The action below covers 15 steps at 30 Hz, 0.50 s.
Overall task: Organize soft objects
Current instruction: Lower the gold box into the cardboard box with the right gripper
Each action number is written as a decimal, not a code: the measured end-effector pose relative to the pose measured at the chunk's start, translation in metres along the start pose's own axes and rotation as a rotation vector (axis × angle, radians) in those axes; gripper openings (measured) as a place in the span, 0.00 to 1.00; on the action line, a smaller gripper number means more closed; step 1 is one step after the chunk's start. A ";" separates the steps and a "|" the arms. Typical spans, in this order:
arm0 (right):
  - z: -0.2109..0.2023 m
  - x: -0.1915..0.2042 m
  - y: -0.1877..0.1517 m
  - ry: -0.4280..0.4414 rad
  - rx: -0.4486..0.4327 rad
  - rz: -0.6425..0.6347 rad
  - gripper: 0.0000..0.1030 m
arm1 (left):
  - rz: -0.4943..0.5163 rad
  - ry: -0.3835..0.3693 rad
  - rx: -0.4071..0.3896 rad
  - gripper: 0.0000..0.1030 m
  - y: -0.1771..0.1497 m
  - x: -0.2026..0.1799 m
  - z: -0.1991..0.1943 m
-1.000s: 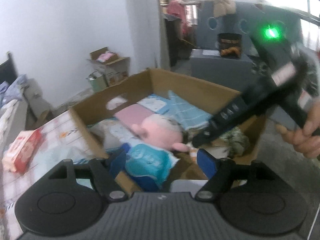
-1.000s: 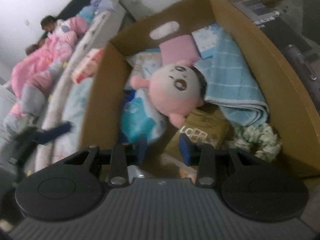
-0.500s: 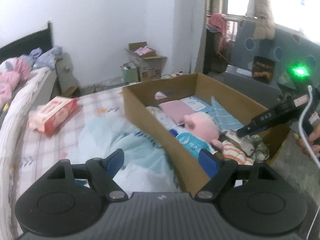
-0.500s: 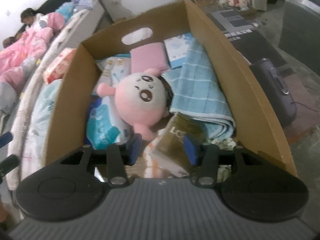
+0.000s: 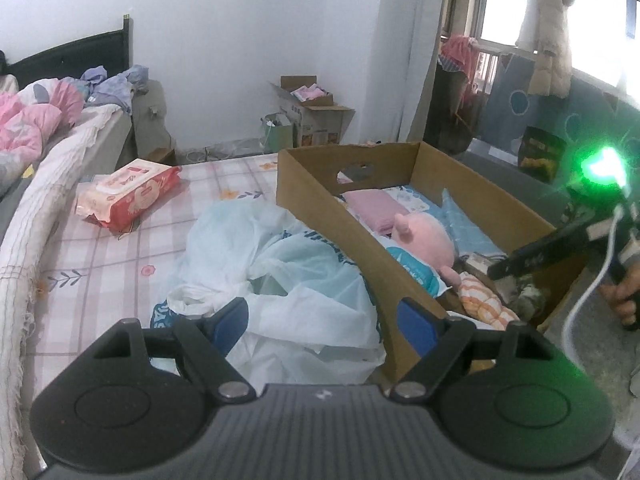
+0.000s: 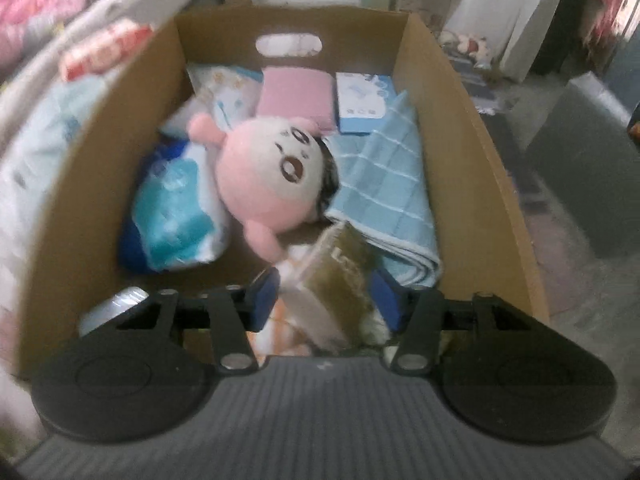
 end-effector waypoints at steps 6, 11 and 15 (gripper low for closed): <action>-0.015 -0.010 -0.009 0.010 -0.046 0.057 0.08 | -0.007 0.002 0.003 0.80 -0.004 0.003 -0.002; -0.038 -0.017 -0.013 0.006 -0.108 0.083 0.04 | -0.013 -0.005 0.001 0.80 -0.005 0.000 -0.004; -0.040 -0.020 -0.013 0.008 -0.107 0.094 0.07 | -0.010 -0.008 0.000 0.80 -0.007 -0.003 -0.006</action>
Point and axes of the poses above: each gripper's, at about its wrist camera, not at the fingertips, and z roughly the way its jaws point, x to its left, y to its top, the point moved 1 cm from there along z, roughly the way its jaws point, and after that the axes turned 4 degrees about -z, right-handed, at the moved point
